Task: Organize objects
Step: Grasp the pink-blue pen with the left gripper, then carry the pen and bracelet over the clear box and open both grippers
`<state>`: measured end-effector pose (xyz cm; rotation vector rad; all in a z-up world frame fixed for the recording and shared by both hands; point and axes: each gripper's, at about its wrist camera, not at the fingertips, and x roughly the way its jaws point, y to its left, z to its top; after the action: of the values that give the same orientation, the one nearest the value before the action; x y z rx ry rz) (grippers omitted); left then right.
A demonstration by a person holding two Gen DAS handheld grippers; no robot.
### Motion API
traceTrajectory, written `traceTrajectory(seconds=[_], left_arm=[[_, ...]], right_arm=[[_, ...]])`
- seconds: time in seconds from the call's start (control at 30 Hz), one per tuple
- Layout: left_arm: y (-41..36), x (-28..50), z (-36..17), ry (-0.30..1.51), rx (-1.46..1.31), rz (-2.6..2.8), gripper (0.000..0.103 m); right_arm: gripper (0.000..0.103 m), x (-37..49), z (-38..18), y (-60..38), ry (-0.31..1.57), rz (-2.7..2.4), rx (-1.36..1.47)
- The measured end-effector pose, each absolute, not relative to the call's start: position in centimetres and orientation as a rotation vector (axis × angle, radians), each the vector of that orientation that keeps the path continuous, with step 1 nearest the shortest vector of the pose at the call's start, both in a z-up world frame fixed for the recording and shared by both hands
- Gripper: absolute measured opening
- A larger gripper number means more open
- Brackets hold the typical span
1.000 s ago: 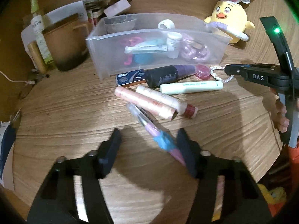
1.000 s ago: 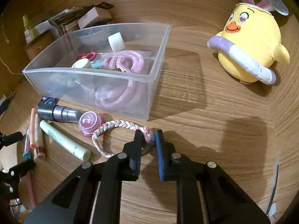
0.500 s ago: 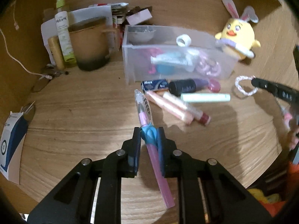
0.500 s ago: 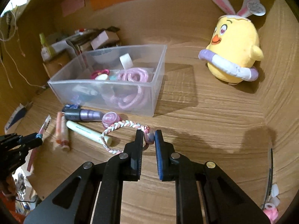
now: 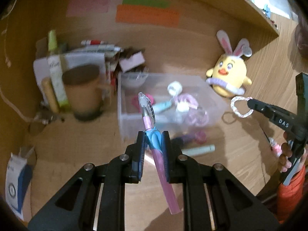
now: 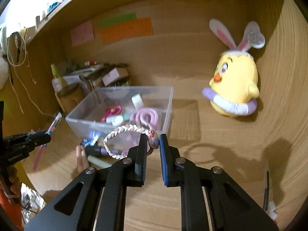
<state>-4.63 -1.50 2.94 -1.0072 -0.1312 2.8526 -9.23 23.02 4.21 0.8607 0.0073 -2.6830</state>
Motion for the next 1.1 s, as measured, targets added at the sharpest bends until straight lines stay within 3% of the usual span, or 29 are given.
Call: traceTrajectory(seconds=[0.27,0.57,1.1], left_arm=[[-1.2,-10.4,3.5,-0.047,-1.042,2.84,0.016],[-1.7,-16.3,1.5,-0.124,-1.183,2.731,0.016],[-0.5,-20.5,0.1,-0.091,-1.278,2.612,0.017]], right_arm=[[0.012,-12.2,4.6,21.6,0.021,-2.708,0.869],[0.012,-16.4,3.4,19.8,0.039,-2.667,0.965],[0.012,-20.7,-0.4,14.4,0.153,-2.504,1.116]])
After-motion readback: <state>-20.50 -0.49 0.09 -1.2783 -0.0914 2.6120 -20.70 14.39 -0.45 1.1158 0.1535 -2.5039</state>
